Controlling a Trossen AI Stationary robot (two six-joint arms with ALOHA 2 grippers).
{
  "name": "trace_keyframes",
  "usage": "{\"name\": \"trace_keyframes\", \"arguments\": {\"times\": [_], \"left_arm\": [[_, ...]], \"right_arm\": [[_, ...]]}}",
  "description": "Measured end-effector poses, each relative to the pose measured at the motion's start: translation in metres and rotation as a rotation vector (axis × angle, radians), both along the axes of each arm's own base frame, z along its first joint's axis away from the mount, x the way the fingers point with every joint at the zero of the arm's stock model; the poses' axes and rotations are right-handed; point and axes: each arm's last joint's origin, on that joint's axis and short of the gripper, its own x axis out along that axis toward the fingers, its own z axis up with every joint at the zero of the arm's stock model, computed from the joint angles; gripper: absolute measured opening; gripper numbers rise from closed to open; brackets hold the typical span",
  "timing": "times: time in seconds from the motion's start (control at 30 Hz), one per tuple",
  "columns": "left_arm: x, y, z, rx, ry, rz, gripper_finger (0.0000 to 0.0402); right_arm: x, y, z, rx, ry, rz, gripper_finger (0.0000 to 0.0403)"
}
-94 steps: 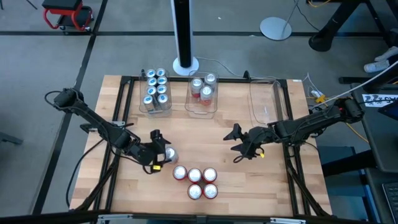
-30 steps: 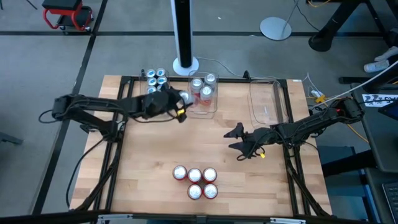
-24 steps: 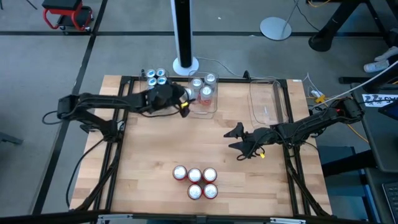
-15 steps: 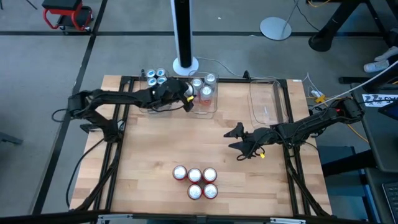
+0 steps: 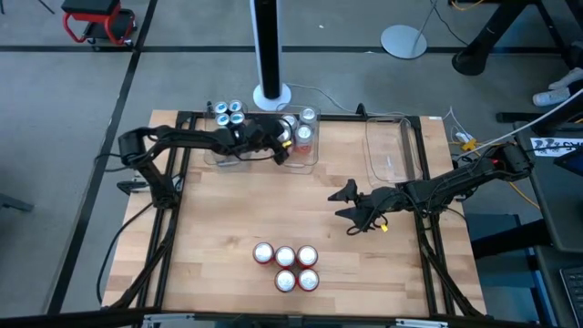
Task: Sort soda cans
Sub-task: Put the pink-white soda can into the middle transparent bin
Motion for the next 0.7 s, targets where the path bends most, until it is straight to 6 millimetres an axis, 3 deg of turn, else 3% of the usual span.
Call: {"name": "trace_keyframes", "arguments": {"times": [0.7], "left_arm": [[-0.002,0.011,-0.011,-0.044,0.006,0.059,0.0293]], "right_arm": [[0.000,0.000,-0.001,-0.002,0.006,0.000,0.0347]]}}
